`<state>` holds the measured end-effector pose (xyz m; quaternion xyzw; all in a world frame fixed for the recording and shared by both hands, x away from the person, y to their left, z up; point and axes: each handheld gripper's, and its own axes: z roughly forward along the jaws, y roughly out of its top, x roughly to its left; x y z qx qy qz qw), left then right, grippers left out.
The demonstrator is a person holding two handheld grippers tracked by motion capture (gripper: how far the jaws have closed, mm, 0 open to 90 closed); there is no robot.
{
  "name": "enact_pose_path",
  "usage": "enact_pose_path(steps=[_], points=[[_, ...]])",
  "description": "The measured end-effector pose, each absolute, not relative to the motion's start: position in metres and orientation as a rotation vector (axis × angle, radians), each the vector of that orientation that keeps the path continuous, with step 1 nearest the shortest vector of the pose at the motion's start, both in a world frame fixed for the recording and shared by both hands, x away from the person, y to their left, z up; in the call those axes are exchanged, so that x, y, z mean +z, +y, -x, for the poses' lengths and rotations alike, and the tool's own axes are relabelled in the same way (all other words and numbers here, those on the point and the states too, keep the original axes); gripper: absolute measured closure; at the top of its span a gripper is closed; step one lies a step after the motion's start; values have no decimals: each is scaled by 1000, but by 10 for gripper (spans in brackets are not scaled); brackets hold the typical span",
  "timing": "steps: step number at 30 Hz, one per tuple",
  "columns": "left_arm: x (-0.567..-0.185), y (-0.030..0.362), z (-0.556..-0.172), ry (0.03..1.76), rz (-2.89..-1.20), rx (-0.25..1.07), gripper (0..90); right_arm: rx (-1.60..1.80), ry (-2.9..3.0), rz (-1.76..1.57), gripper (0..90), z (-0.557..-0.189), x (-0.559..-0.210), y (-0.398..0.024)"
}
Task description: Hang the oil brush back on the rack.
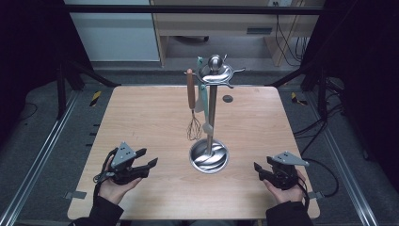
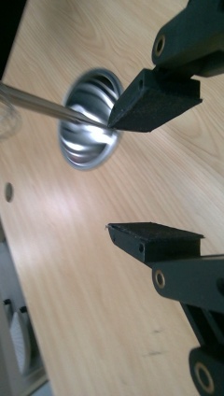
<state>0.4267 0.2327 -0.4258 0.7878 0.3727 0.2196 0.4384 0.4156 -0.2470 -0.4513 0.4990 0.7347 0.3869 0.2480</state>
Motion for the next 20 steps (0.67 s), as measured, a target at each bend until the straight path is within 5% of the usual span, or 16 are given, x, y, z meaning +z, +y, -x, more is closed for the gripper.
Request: enact_pose_path(steps=[20], points=[[-478, 290, -449, 1158, -2023, 560, 341, 1017, 2009, -1422, 361, -424, -459, -258]])
